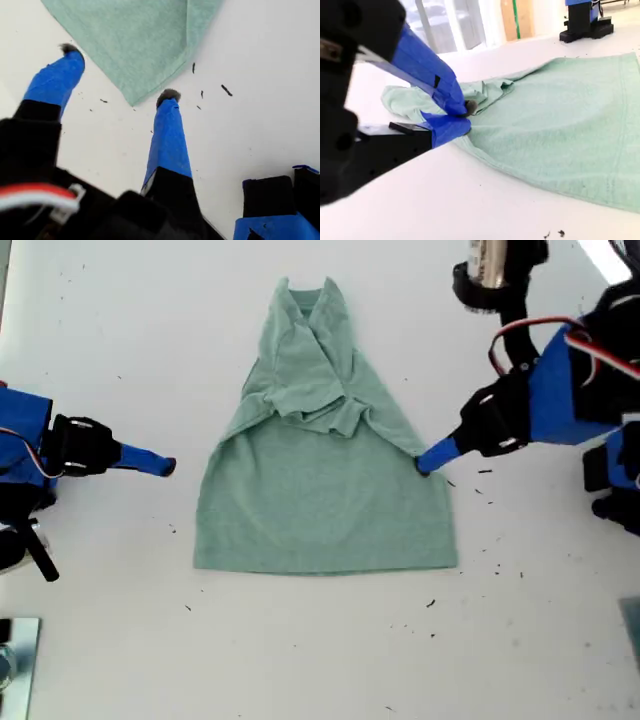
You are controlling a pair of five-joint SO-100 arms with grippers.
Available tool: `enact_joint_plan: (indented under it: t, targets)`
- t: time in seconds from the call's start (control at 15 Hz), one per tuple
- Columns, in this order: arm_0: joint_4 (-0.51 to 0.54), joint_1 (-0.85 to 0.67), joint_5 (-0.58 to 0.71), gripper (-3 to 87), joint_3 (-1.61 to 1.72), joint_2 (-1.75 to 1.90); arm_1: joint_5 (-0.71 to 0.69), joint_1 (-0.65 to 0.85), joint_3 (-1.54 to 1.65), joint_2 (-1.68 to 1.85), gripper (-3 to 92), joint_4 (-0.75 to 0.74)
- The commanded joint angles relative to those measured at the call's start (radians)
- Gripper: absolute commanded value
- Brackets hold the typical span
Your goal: Fold t shirt
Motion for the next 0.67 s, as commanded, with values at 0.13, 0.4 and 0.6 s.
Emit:
enact_joint_plan:
  t: [0.13,0.4,0.6]
  targets:
    - [-0.011,-0.008,0.018,-0.2,0.012,0.002,0.158,-0.160,0.144,-0.094,31.9,-0.155]
    - [-0.011,-0.003,0.021,-0.2,0.012,0.002,0.348,-0.307,0.357,-0.213,29.2,-0.453]
    - [-0.011,0.002,0.025,-0.2,0.012,0.002,0.402,-0.348,0.514,-0.267,20.7,-0.658]
